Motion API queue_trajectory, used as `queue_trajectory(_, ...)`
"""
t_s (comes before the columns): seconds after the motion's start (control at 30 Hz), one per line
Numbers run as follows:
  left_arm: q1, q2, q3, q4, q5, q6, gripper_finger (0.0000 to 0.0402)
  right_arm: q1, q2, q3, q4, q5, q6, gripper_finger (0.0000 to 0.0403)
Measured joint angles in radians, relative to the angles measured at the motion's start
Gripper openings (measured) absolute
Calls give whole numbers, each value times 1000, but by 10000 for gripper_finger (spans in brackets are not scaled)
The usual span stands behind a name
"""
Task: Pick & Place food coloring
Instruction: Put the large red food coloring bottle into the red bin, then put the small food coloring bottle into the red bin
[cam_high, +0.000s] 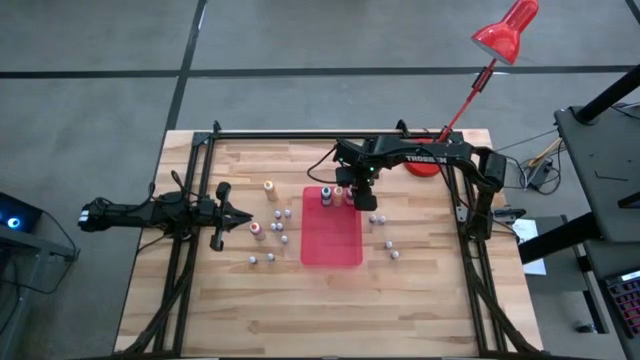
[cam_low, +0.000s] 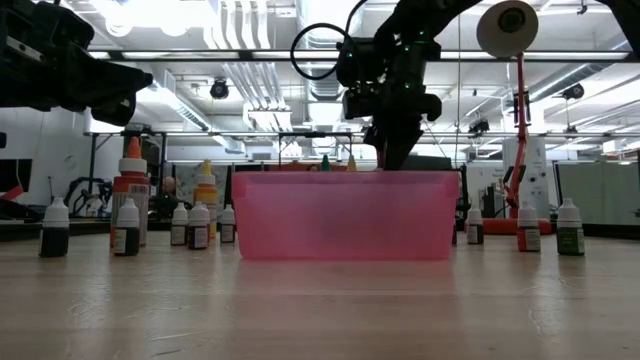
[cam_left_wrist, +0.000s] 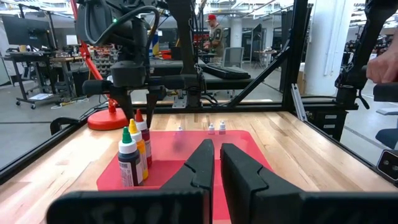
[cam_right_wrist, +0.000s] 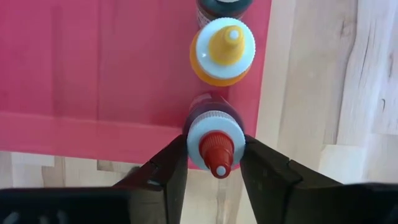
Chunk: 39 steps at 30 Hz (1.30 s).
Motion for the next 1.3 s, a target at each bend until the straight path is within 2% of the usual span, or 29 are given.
queue_trajectory(0.4,0,0,0,0,0,0,3,0,-13,0,-16,-8,6,179)
queue_trajectory(0.87,0,0,0,0,0,0,3,9,-163,0,-83,-8,40,182)
queue_trajectory(1.3,0,0,0,0,0,0,3,101,-304,-45,-118,-9,68,182)
